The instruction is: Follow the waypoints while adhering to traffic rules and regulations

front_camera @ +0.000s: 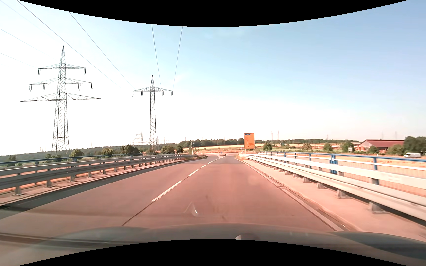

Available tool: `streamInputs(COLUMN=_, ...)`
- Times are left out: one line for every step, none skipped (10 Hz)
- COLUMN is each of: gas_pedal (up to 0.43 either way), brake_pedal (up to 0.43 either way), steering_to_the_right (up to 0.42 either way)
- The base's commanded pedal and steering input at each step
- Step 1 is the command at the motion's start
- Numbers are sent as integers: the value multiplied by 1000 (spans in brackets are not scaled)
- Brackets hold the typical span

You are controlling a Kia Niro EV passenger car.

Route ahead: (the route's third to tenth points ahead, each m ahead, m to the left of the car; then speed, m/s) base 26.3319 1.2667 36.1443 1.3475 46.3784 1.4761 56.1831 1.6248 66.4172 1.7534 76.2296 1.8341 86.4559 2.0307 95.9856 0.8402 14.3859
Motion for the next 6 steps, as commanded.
streamInputs(gas_pedal=0, brake_pedal=49, steering_to_the_right=-4)
streamInputs(gas_pedal=0, brake_pedal=73, steering_to_the_right=-4)
streamInputs(gas_pedal=0, brake_pedal=98, steering_to_the_right=-4)
streamInputs(gas_pedal=0, brake_pedal=110, steering_to_the_right=-5)
streamInputs(gas_pedal=0, brake_pedal=116, steering_to_the_right=-4)
streamInputs(gas_pedal=0, brake_pedal=128, steering_to_the_right=-4)
